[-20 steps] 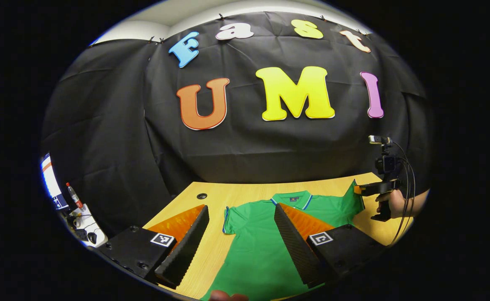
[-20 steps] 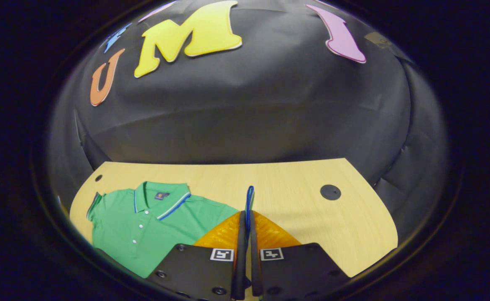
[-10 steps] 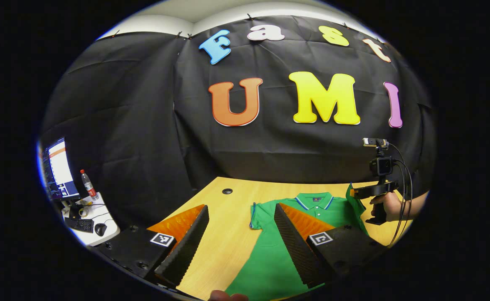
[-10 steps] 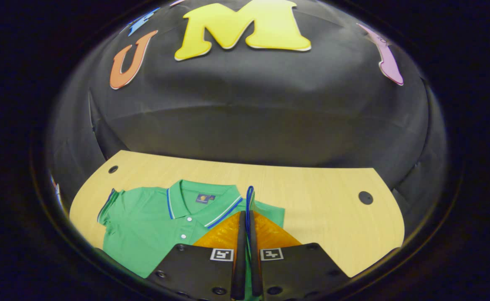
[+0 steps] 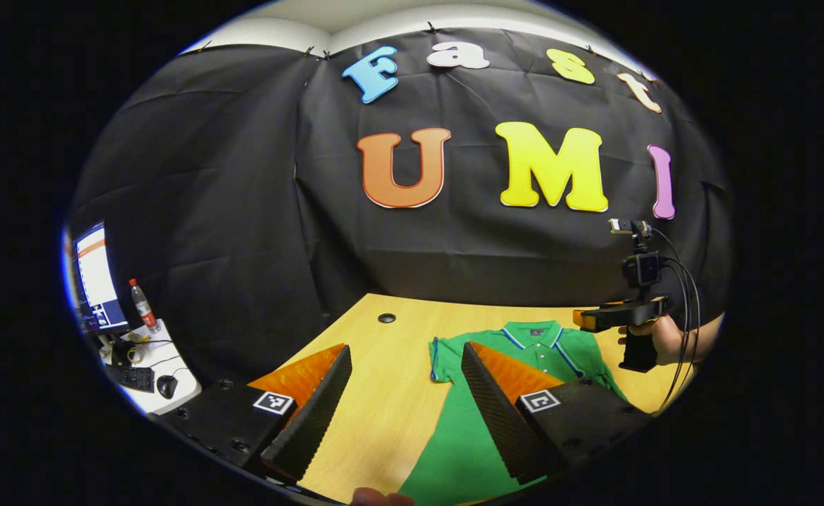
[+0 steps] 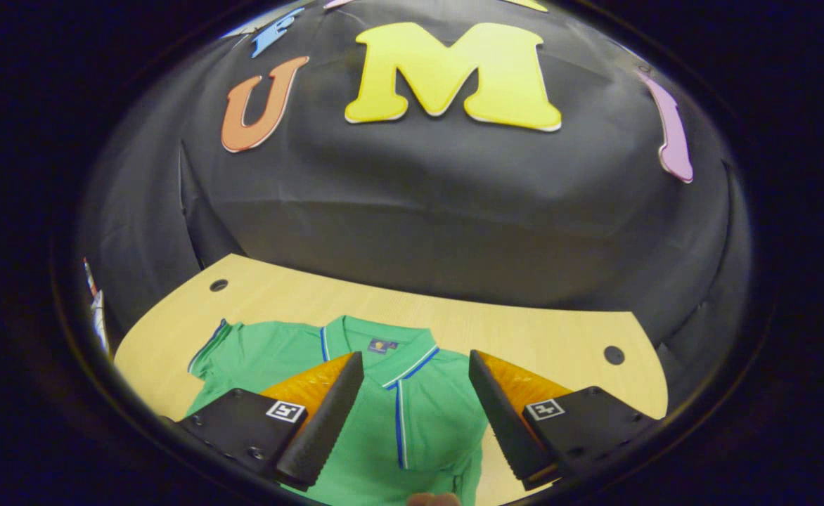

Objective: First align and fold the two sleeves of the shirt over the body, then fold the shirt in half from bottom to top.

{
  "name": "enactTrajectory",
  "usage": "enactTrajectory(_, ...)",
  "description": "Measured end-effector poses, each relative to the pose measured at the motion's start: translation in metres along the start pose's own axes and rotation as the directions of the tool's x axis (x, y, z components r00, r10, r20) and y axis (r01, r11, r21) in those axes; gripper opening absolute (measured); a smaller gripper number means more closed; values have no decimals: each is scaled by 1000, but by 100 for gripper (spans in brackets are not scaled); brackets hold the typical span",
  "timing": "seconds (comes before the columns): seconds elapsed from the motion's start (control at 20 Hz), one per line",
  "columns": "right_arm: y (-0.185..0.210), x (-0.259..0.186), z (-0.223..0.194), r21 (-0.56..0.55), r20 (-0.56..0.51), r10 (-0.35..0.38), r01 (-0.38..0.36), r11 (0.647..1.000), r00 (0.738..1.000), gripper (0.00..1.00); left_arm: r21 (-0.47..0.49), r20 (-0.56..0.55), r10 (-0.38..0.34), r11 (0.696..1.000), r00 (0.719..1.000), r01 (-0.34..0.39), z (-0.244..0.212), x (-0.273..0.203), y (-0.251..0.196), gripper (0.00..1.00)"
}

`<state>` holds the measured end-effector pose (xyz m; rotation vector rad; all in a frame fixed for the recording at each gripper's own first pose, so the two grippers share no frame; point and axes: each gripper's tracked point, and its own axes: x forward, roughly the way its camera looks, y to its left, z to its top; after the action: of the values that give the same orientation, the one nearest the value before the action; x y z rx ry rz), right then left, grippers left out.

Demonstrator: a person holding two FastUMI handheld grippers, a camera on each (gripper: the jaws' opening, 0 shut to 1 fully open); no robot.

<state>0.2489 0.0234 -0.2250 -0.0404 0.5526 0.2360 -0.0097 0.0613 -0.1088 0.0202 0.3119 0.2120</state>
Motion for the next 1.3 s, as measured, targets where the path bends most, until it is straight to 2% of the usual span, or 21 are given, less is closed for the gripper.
enactTrajectory(0.15,-11,-45,20,6,52,-33,33,999,998,94,-9,21,-91,996,996,91,3,7,-12,100)
enactTrajectory(0.25,-13,-78,30,-3,81,-43,43,999,996,97,-16,28,-147,989,989,147,3,16,-17,100)
enactTrajectory(0.3,-15,-96,34,-6,95,-51,52,999,994,94,-17,32,-163,986,986,164,3,23,-14,100)
enactTrajectory(0.4,-19,-130,41,-4,120,-66,67,998,991,97,-22,37,-187,982,982,187,3,39,-12,100)
enactTrajectory(0.55,-25,-176,47,2,146,-87,87,996,985,97,-40,29,-210,977,977,211,-3,68,-7,100)
enactTrajectory(0.6,-27,-189,45,4,147,-93,93,996,985,94,-43,20,-216,975,976,216,-6,80,-7,100)
enactTrajectory(0.75,-36,-219,42,16,143,-119,118,993,983,97,-56,-7,-250,967,968,249,-17,116,-12,100)
enactTrajectory(0.8,-40,-228,39,20,140,-132,130,991,981,94,-56,-16,-255,966,967,254,-19,128,-13,100)
enactTrajectory(1.05,-41,-252,17,-4,106,-165,166,986,981,94,-39,-66,-257,966,964,255,-46,185,-19,100)
enactTrajectory(1.1,-39,-256,11,-12,99,-163,165,986,982,97,-42,-87,-262,965,961,259,-54,195,-21,100)
enactTrajectory(1.2,-35,-260,-2,-12,76,-148,149,989,986,94,-32,-134,-249,969,959,247,-76,217,-21,100)
enactTrajectory(1.3,-35,-265,-20,-9,37,-151,151,988,988,96,-23,-173,-243,970,955,243,-97,237,-26,100)
